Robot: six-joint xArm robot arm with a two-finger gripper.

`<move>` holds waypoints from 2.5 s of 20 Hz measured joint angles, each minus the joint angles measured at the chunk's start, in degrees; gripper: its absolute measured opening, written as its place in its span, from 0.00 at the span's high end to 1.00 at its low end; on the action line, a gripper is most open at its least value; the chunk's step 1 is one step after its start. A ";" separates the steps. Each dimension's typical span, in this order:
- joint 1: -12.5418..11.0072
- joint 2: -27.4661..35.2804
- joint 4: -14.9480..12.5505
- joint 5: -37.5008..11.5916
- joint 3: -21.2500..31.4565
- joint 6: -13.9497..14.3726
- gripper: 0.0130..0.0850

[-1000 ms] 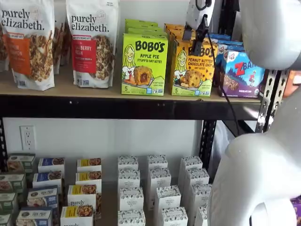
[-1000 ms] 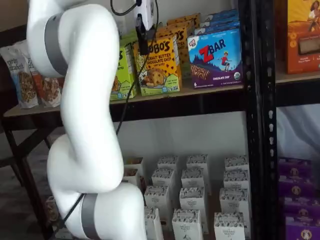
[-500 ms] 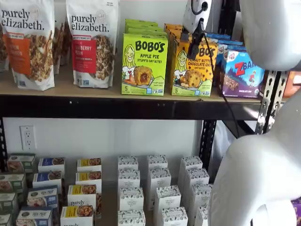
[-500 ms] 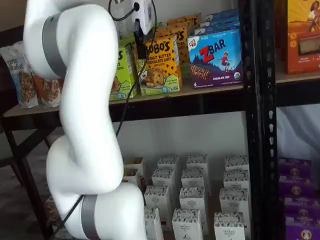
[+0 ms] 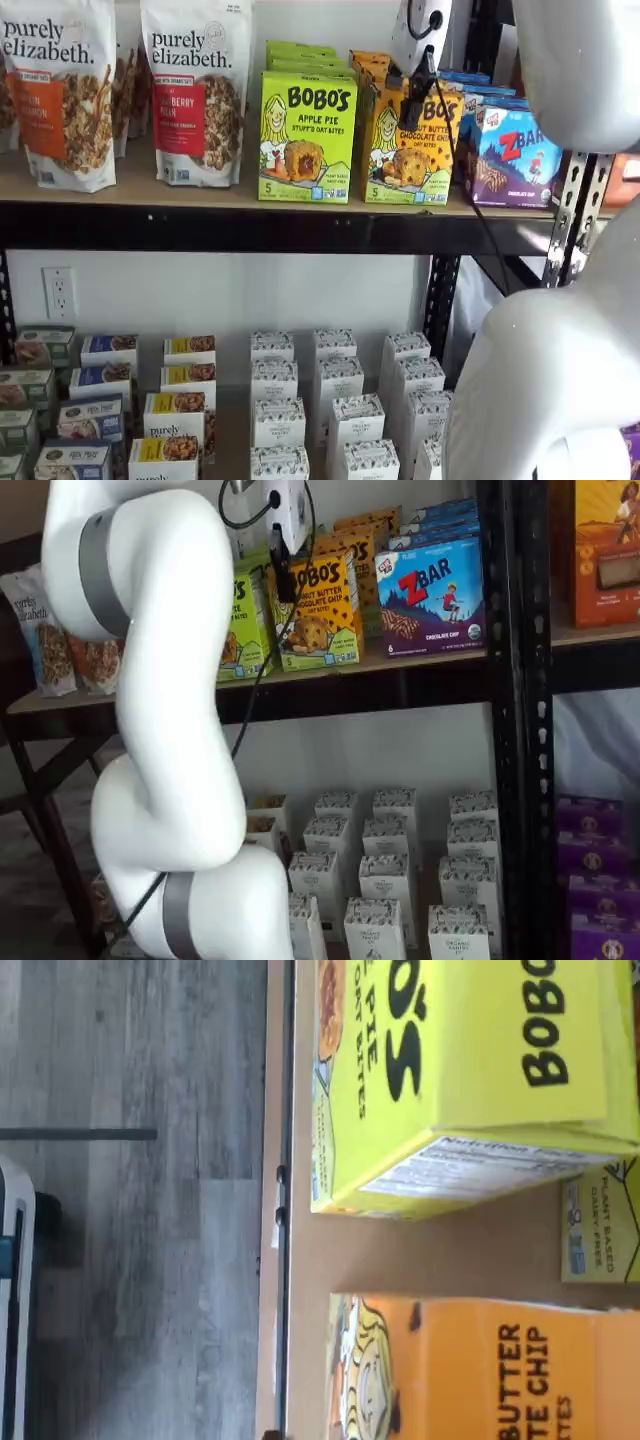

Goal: Pick up the orange box on the top shelf, the fifth box from the left

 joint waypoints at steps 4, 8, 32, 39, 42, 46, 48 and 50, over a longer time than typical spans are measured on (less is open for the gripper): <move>-0.31 -0.08 0.55 -0.16 0.13 -0.24 0.22; -0.59 -0.08 1.09 -0.25 0.02 -0.43 0.33; -0.18 0.68 1.39 -0.49 -1.28 0.09 0.56; -0.22 0.56 1.24 -0.74 -1.10 0.03 0.56; -0.14 0.38 0.94 -0.99 -0.79 0.03 0.56; -0.29 0.12 1.22 -1.22 -0.37 -0.11 0.61; -0.43 0.06 1.37 -1.14 -0.33 -0.21 0.67; -0.49 -0.01 1.39 -1.11 -0.26 -0.27 0.72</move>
